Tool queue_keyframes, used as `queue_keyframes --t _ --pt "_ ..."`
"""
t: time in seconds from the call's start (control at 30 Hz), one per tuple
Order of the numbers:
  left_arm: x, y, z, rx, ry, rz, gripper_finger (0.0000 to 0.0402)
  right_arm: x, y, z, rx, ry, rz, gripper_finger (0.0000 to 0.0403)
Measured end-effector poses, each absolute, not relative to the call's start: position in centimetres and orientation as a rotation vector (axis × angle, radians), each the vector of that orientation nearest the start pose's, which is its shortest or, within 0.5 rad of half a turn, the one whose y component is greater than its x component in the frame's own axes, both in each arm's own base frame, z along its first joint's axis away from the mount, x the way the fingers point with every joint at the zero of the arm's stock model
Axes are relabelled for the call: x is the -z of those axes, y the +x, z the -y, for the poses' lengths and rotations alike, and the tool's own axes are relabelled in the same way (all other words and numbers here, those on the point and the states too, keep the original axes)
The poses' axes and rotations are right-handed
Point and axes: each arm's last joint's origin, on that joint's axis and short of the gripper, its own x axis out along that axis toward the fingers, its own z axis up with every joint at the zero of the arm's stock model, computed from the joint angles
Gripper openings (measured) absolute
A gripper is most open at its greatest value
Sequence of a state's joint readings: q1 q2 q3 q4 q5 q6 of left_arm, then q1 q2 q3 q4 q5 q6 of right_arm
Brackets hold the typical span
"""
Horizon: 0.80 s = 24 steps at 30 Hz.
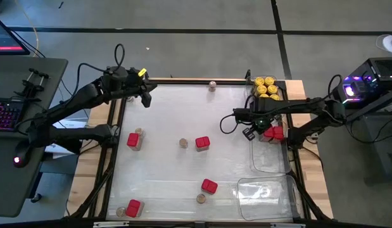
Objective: Sort spices by type
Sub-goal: Put the red seasoning can into the middle transparent bin
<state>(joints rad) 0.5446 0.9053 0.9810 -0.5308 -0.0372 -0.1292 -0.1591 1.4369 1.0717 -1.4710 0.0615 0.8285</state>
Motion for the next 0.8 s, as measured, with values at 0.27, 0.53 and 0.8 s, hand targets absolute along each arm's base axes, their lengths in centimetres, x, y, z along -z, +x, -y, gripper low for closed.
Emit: queue_keyframes --t 0.27,0.53,0.8 --pt "-35.4 14.6 -9.0 -0.605 -0.253 -0.357 0.0 -30.0 23.1 3.1 0.75 0.546 -1.447 0.0" --pt "-35.6 14.4 -8.8 -0.609 -0.275 -0.339 0.0 -33.4 31.0 5.0 0.329 0.384 -0.724 0.0014" --pt "-35.3 14.3 -8.8 -0.631 -0.385 -0.335 0.0 -31.3 36.9 4.8 0.035 0.213 -0.853 0.0191"
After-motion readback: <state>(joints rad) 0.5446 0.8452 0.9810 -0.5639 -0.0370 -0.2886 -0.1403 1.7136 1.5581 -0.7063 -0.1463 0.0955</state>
